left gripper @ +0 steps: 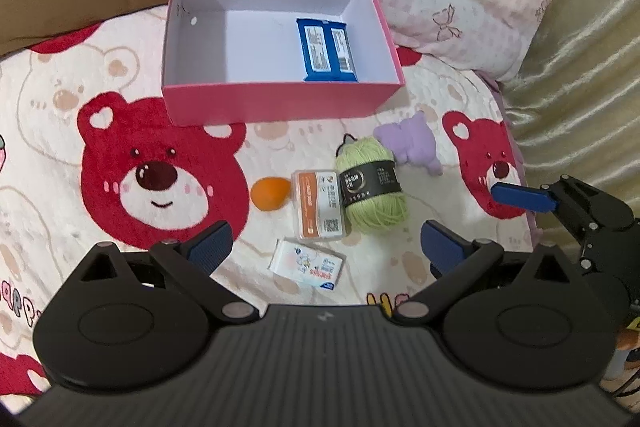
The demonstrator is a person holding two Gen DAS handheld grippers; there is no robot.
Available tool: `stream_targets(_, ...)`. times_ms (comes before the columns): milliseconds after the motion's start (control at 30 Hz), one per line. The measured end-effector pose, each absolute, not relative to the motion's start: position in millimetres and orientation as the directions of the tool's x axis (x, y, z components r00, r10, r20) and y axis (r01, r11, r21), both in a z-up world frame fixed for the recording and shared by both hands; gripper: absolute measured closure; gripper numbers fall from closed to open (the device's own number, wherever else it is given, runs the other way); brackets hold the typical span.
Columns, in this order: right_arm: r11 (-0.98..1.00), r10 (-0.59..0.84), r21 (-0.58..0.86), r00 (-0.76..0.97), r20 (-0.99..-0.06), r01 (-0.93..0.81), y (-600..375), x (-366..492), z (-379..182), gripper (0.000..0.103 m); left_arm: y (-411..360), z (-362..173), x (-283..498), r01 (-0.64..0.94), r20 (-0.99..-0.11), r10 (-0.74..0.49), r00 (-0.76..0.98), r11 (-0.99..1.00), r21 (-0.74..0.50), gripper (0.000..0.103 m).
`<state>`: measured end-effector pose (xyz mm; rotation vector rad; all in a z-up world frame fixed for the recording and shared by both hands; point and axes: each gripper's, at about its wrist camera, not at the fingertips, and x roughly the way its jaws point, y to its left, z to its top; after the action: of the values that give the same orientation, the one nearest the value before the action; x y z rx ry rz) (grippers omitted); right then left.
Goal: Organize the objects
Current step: 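Withdraw the left tool from the box toward the green yarn ball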
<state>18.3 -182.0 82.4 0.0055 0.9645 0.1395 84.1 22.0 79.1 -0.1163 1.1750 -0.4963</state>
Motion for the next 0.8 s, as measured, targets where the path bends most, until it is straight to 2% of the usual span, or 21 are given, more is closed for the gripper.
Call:
stream_targets(533,0.990,0.139,0.103,0.534,-0.834,-0.096,-185,-3,57,0.008,3,58,74,0.338,-0.852,-0.469,0.234,0.861,-0.381,0.001)
stream_targets(800,0.985,0.166,0.114,0.528,-0.833,-0.129,-185,-4,27,0.008,-9,37,67,0.360,-0.845,-0.435,0.310,0.877,-0.320,0.001)
